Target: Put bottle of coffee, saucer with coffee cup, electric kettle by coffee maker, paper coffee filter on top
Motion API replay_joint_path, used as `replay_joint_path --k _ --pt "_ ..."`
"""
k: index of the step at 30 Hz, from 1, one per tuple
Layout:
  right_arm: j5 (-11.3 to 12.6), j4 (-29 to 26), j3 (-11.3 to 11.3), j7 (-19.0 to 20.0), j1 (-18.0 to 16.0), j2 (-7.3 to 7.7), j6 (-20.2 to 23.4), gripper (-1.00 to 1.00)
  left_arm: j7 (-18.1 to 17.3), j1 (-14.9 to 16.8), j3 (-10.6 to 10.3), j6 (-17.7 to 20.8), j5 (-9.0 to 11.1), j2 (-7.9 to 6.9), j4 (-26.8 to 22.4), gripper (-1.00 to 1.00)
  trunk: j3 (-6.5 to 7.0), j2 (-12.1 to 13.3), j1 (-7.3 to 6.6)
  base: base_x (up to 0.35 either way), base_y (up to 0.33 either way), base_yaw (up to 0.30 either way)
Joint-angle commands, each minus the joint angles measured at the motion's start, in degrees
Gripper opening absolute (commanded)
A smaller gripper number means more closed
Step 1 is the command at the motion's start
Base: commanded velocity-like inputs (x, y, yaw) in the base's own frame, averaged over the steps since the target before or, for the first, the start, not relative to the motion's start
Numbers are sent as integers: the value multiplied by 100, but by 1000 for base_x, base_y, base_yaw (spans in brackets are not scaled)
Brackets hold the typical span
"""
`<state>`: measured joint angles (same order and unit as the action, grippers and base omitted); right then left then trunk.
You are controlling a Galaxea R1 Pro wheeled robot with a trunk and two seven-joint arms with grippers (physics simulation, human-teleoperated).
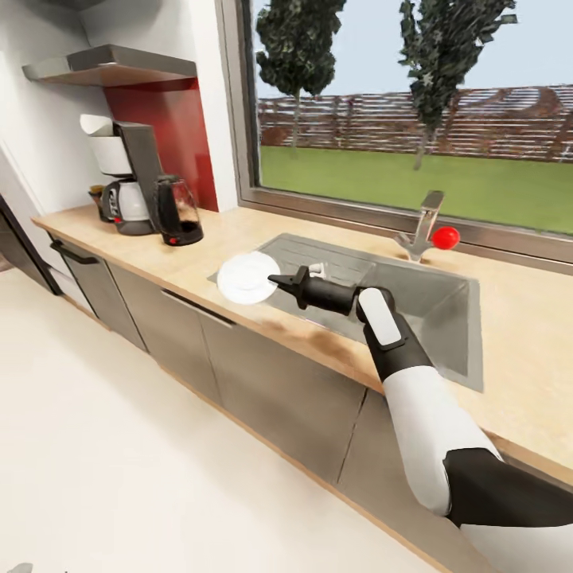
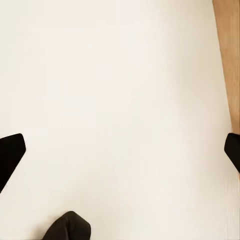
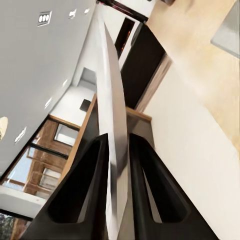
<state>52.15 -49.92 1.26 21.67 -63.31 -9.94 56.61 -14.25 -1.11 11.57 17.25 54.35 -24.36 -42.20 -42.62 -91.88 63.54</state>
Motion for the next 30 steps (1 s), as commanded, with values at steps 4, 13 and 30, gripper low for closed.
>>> replay_joint_path --k 4,13,30 --pt "-23 6 15 56 -6 -6 25 -100 -8 -3 16 50 49 1 -7 100 -4 -3 2 143 290 269" --pt "-23 8 16 56 -6 -6 25 -100 -8 -3 20 50 49 1 -7 100 -4 -3 2 143 291 269" --pt "-36 131 23 56 -6 -6 22 -100 -8 -3 15 50 49 1 17 100 -4 -3 2 234 267 198"
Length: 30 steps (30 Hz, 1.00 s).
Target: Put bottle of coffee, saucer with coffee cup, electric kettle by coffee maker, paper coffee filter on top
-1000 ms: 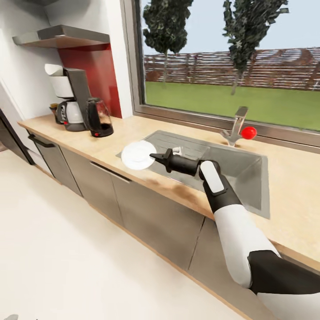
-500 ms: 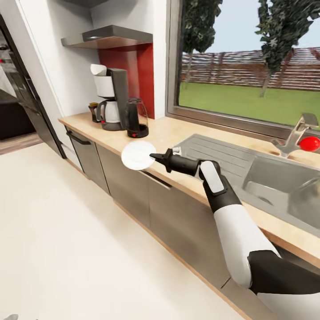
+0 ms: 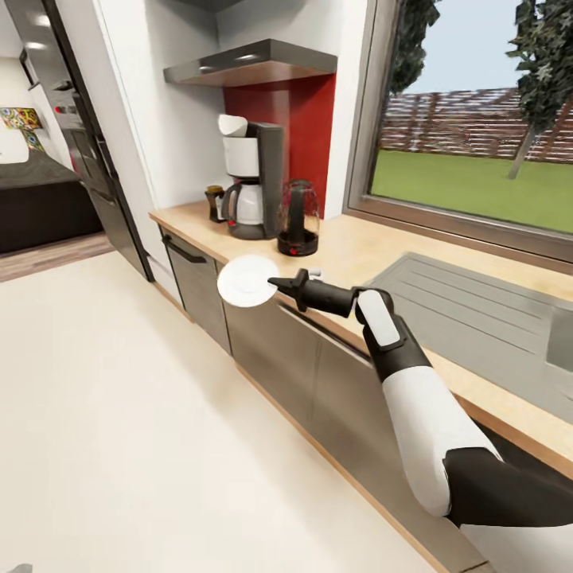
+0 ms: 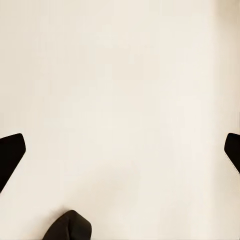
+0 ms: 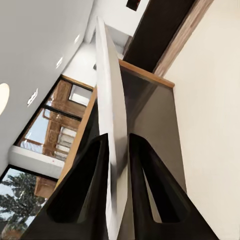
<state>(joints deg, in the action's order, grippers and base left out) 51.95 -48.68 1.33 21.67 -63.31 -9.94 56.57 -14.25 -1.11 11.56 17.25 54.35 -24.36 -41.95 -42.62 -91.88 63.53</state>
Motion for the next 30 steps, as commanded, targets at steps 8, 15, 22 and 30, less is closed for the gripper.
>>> replay_joint_path --k 8,15,22,30 --pt "-16 60 18 49 -6 -6 17 -100 -7 -4 14 51 49 -6 2 100 -4 -2 3 281 229 6" --pt "-18 60 17 49 -6 -6 19 -100 -7 -4 13 51 49 -7 3 100 -4 -2 3 282 228 0" --pt "-18 60 16 49 -6 -6 17 -100 -7 -4 13 54 49 -7 3 100 -4 -2 3 282 228 0" --pt "-18 66 16 48 -6 -6 15 -100 -7 -4 13 55 49 -7 3 100 -4 -2 3 282 228 0"
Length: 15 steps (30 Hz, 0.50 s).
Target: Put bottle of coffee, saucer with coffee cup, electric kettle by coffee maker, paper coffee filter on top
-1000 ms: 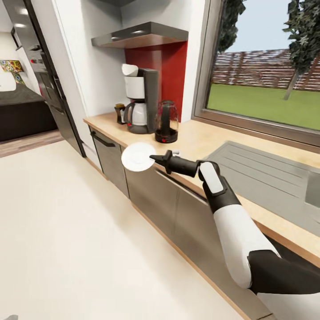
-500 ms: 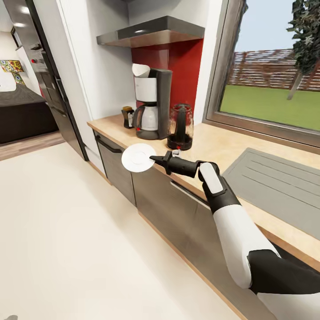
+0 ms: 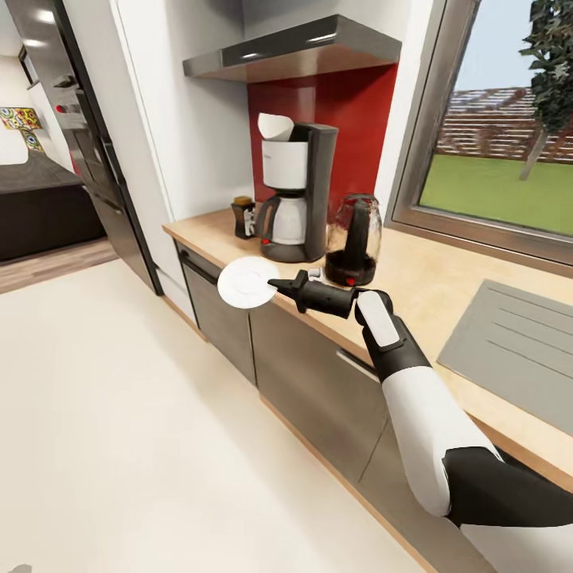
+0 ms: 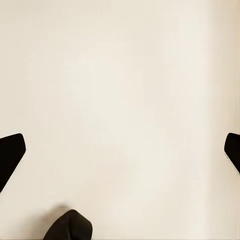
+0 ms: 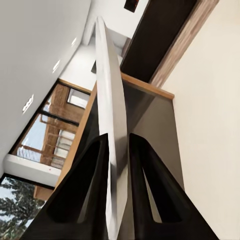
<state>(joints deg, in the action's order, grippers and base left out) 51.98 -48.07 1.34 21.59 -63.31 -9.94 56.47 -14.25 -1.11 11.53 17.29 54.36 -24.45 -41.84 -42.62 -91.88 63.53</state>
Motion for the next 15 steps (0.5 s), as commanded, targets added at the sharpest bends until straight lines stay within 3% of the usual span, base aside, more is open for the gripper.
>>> replay_joint_path --k 1,11,15 --pt "-22 6 16 56 -6 -6 24 -100 -7 -4 16 49 49 1 -8 100 -4 -2 3 282 228 0" --pt "-22 4 16 55 -6 -6 22 -100 -7 -4 16 47 49 1 -1 100 -4 -2 3 278 227 -2" --pt "-22 5 16 55 -6 -6 22 -100 -7 -4 16 46 49 1 0 100 -4 -2 3 146 126 -105"
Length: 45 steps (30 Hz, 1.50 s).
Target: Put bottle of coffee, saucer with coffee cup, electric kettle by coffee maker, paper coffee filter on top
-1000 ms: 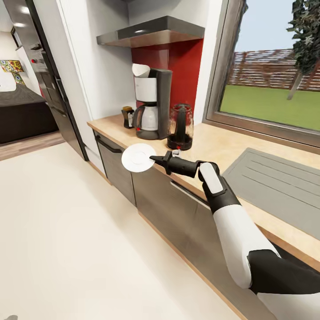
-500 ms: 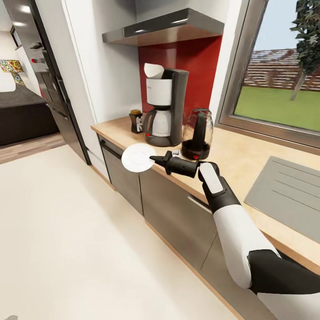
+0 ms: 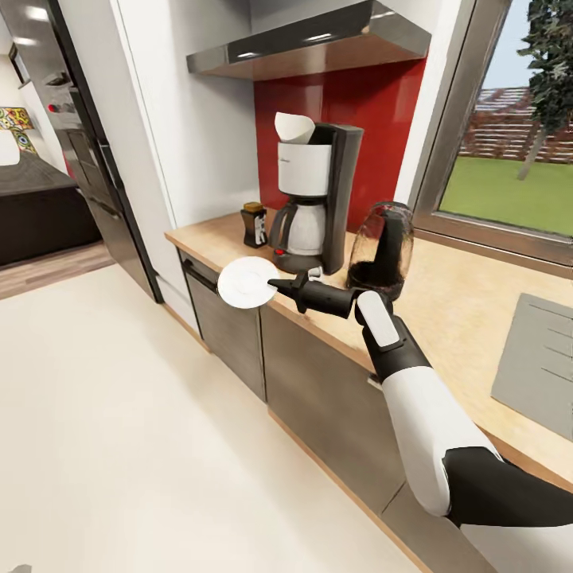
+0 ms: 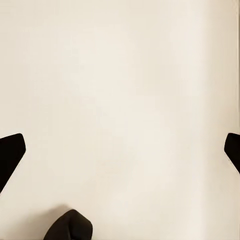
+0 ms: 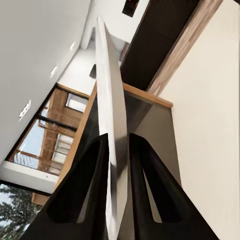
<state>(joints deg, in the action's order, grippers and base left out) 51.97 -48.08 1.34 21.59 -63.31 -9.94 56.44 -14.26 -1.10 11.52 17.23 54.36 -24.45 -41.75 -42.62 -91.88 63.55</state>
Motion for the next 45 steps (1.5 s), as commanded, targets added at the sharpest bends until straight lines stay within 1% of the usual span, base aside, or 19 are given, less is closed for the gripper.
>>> replay_joint_path --k 1,9,23,36,41,45 --pt "-21 6 16 56 -5 -6 25 -100 -6 -4 17 52 48 1 -9 100 -4 -2 1 75 66 -184" --pt "-21 12 16 56 -5 -6 25 -100 -6 -4 17 52 48 1 -9 100 -4 -2 1 23 68 -253" --pt "-29 26 16 56 -5 -6 25 -100 -6 -4 17 52 48 1 -9 100 -4 -2 1 1 268 -120" --pt "-29 27 16 56 -5 -6 25 -100 -6 -4 17 52 48 1 -10 100 -4 -2 1 0 65 -246" --pt "-29 27 16 56 -5 -6 25 -100 -6 -4 17 52 48 1 -10 100 -4 -2 1 0 264 -44" --pt "-29 27 16 56 -5 -6 25 -100 -6 -4 17 52 48 1 -9 100 -4 -2 1 0 291 -181"
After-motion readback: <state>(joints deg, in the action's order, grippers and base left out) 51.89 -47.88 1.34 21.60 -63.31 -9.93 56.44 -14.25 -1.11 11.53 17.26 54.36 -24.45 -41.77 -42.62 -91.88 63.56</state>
